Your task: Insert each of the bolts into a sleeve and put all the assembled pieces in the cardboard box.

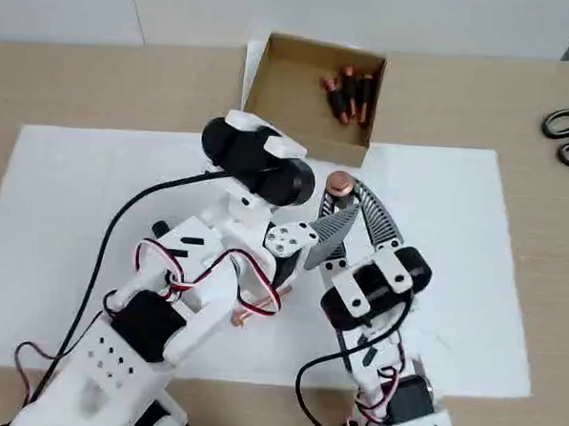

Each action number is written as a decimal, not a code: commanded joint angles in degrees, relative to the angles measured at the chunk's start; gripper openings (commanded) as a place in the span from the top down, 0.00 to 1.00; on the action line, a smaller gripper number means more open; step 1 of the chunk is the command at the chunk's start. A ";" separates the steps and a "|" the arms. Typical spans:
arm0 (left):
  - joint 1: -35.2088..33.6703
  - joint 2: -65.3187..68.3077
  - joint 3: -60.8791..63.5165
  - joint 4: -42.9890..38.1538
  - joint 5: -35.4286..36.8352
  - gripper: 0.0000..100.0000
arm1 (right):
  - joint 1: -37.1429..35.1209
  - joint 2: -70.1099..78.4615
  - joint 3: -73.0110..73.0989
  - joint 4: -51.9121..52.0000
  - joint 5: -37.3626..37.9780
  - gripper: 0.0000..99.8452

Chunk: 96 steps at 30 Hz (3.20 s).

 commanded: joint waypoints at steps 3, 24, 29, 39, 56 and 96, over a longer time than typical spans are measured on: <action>-0.35 -0.88 -2.95 -12.13 -0.18 0.82 | -0.04 -1.01 -0.53 -0.57 0.53 1.00; -13.89 -33.05 18.68 -12.31 -3.52 0.99 | 6.20 -0.57 -4.92 17.54 -5.27 1.00; -18.55 -42.64 28.97 -8.79 -3.43 0.99 | 7.25 3.56 -14.59 26.33 -5.63 1.00; -31.21 -44.48 30.99 -8.53 -3.34 0.99 | 11.47 50.77 -42.29 22.55 -5.89 1.00; -32.18 -44.48 30.99 -8.62 -3.34 0.99 | 11.74 117.76 -102.77 15.60 -5.80 1.00; -32.18 -44.48 30.99 -8.62 -3.43 0.99 | 5.58 172.79 -162.46 26.95 11.08 0.83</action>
